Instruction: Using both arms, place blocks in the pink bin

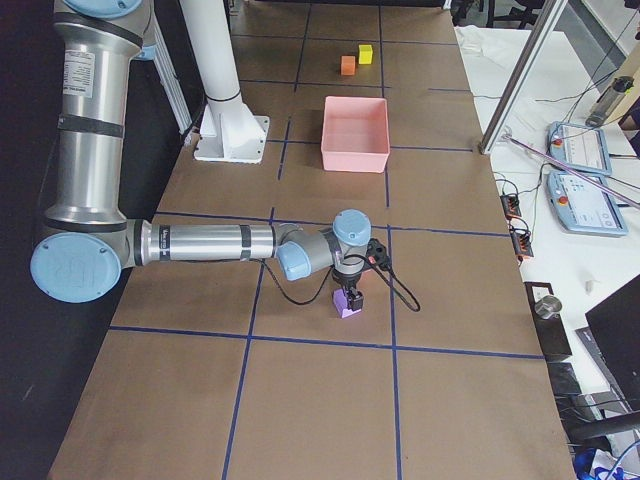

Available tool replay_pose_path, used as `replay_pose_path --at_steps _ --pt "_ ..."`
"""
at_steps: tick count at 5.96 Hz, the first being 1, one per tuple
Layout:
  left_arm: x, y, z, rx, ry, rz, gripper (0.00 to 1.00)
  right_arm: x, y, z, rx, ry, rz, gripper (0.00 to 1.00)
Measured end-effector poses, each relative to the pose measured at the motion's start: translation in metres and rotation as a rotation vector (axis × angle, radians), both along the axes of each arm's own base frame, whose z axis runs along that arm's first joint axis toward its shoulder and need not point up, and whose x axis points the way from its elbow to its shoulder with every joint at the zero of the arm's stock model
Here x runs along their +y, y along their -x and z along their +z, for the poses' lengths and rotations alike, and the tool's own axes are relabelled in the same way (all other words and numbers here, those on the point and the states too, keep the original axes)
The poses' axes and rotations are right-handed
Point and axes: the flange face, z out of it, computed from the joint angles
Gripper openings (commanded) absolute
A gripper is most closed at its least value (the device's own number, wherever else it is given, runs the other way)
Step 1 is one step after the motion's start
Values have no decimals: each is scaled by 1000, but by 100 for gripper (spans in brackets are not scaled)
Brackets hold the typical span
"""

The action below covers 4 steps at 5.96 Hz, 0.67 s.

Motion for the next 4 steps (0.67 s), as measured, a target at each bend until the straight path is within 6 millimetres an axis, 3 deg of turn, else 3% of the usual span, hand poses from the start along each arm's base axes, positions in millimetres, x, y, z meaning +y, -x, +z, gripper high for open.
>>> replay_pose_path --at_steps 4 --pt "-1 0 0 -1 -1 1 100 -4 22 25 19 33 -39 100"
